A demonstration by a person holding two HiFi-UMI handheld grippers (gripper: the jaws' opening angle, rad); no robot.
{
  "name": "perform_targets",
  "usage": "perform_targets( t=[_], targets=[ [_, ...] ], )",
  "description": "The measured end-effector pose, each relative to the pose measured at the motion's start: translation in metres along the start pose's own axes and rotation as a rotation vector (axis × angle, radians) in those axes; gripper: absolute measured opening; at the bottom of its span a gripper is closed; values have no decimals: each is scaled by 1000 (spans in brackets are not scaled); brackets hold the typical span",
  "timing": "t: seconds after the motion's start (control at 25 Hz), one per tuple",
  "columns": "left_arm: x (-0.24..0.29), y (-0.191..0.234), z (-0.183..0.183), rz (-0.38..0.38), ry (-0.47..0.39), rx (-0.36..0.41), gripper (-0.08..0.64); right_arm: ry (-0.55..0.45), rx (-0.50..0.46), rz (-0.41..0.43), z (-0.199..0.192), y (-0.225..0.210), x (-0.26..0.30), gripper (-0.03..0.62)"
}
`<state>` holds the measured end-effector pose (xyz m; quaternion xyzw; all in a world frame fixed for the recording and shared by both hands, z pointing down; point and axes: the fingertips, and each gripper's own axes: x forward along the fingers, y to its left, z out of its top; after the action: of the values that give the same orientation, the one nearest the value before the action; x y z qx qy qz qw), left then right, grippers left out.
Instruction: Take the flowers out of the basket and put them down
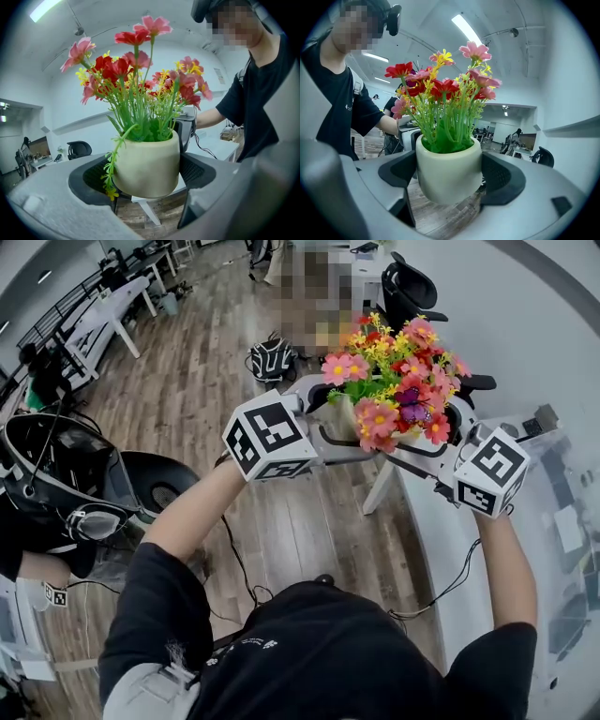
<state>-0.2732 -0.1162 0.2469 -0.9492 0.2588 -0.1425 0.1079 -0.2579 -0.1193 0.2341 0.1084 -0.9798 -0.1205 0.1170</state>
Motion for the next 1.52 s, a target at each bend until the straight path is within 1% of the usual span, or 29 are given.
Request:
perform_targets(
  t=[0.2,0.36,0.52,0.72,0.96,1.04,1.24,1.52],
  targets=[
    [-10,-17,18,17,-2,-14,434,-11,-3,25,16,16,-14,437],
    [-15,-45,31,22,0,-7,434,-24,-3,25,24,38,-34,437],
    [-12,-71,29,22,5,-5,434,-34,-1,30,16,58,-49,437],
    [-8,-90,22,12,11,-5,434,-39,7,20,4,71,-60,437],
    [-17,-113,27,-10,-1,-4,434,-34,6,0,9,94,-71,437],
    [-14,-113,32,-20,-8,3,434,-36,6,-14,11,92,-75,437],
    [2,-94,32,-45,-6,14,434,-31,18,-37,7,68,-74,437],
    [6,-50,30,-76,-32,18,434,-32,14,-72,12,33,-50,437]
  ],
)
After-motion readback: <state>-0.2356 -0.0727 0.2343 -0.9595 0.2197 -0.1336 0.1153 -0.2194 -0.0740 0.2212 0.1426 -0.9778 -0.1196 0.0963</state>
